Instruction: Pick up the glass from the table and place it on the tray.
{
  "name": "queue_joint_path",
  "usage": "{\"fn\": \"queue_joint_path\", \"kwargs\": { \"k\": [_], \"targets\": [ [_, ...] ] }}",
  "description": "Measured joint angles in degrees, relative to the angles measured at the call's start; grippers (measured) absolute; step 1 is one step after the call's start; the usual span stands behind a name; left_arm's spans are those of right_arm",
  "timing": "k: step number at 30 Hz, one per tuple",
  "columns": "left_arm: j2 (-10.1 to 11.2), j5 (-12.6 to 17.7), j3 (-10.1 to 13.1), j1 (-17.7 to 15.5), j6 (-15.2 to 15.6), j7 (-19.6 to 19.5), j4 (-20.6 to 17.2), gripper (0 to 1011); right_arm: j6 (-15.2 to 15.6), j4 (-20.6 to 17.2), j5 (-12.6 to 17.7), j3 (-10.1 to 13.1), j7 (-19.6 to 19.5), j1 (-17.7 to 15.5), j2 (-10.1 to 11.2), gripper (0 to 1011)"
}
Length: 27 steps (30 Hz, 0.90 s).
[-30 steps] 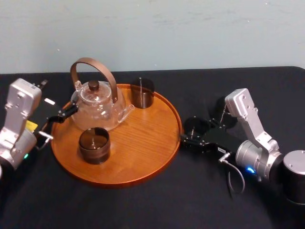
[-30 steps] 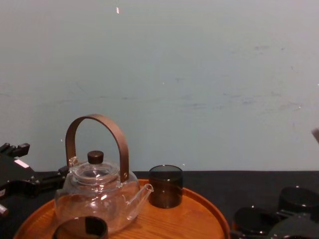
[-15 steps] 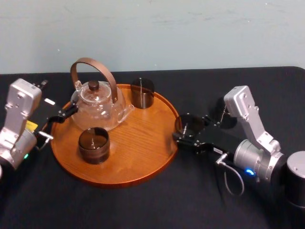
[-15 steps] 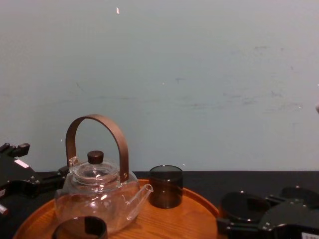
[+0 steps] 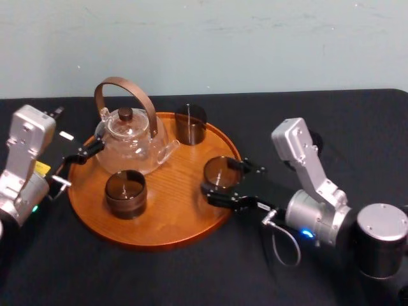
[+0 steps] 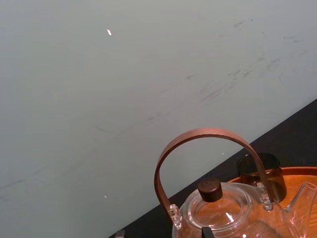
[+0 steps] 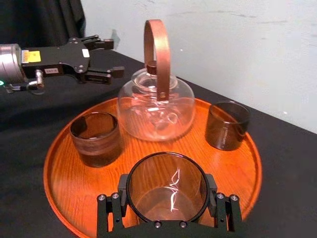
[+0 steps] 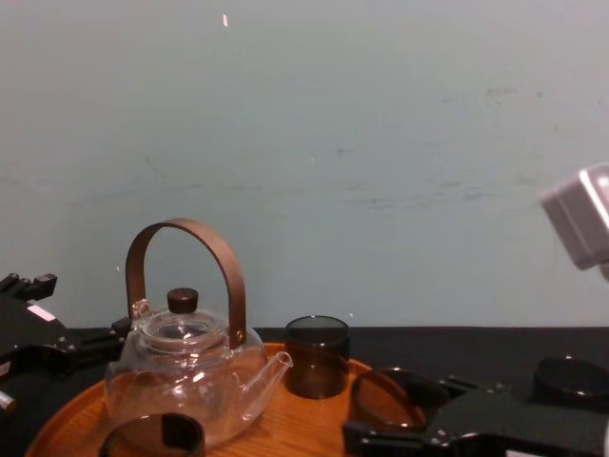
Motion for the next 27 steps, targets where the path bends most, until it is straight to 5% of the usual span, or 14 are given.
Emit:
{"fn": "queue_joint_path", "kwargs": {
  "k": [27],
  "targets": [
    [0.0, 0.0, 0.0, 0.0, 0.0, 0.0, 0.0, 1001, -0.5, 6.0, -0.7, -4.4, 0.7, 4.2, -3.8, 905]
  ]
}}
